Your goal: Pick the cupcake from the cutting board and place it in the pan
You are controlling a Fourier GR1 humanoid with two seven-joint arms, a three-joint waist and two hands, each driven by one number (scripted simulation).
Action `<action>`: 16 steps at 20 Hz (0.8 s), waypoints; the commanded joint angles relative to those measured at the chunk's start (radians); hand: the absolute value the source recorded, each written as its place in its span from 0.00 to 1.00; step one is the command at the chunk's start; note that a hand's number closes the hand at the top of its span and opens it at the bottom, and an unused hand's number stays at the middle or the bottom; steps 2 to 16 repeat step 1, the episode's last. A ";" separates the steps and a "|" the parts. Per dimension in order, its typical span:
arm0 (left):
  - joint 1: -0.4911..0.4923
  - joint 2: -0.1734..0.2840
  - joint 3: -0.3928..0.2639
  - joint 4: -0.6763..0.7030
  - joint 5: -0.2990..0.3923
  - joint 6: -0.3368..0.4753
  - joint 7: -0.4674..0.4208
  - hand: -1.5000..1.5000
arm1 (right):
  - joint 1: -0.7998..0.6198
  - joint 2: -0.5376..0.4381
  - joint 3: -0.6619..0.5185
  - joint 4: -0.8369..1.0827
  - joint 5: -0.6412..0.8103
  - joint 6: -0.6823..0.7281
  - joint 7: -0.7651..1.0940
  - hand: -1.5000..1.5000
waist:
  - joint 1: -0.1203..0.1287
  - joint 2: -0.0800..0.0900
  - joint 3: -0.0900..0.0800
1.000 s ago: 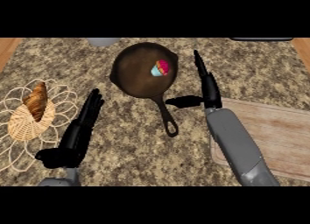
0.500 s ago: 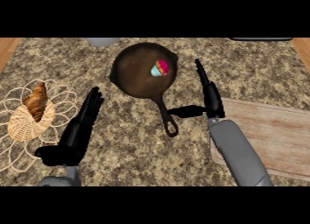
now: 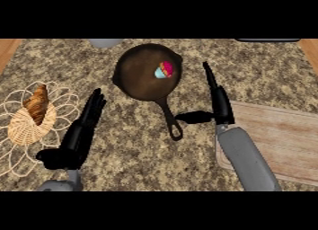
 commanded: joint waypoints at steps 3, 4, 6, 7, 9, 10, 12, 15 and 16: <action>0.049 -0.032 -0.047 -0.030 -0.022 0.033 -0.008 0.50 | 0.018 0.013 0.011 0.021 0.061 -0.043 -0.047 0.00 | 0.002 0.000 0.000; 0.049 -0.032 -0.047 -0.030 -0.022 0.033 -0.008 0.50 | 0.018 0.013 0.011 0.021 0.061 -0.043 -0.047 0.00 | 0.002 0.000 0.000; 0.049 -0.032 -0.047 -0.030 -0.022 0.033 -0.008 0.50 | 0.018 0.013 0.011 0.021 0.061 -0.043 -0.047 0.00 | 0.002 0.000 0.000; 0.049 -0.032 -0.047 -0.030 -0.022 0.033 -0.008 0.50 | 0.018 0.013 0.011 0.021 0.061 -0.043 -0.047 0.00 | 0.002 0.000 0.000; 0.049 -0.032 -0.047 -0.030 -0.022 0.033 -0.008 0.50 | 0.018 0.013 0.011 0.021 0.061 -0.043 -0.047 0.00 | 0.002 0.000 0.000; 0.049 -0.032 -0.047 -0.030 -0.022 0.033 -0.008 0.50 | 0.018 0.013 0.011 0.021 0.061 -0.043 -0.047 0.00 | 0.002 0.000 0.000; 0.049 -0.032 -0.047 -0.030 -0.022 0.033 -0.008 0.50 | 0.018 0.013 0.011 0.021 0.061 -0.043 -0.047 0.00 | 0.002 0.000 0.000; 0.049 -0.032 -0.047 -0.030 -0.022 0.033 -0.008 0.50 | 0.018 0.013 0.011 0.021 0.061 -0.043 -0.047 0.00 | 0.002 0.000 0.000; 0.049 -0.032 -0.047 -0.030 -0.022 0.033 -0.008 0.50 | 0.018 0.013 0.011 0.021 0.061 -0.043 -0.047 0.00 | 0.002 0.000 0.000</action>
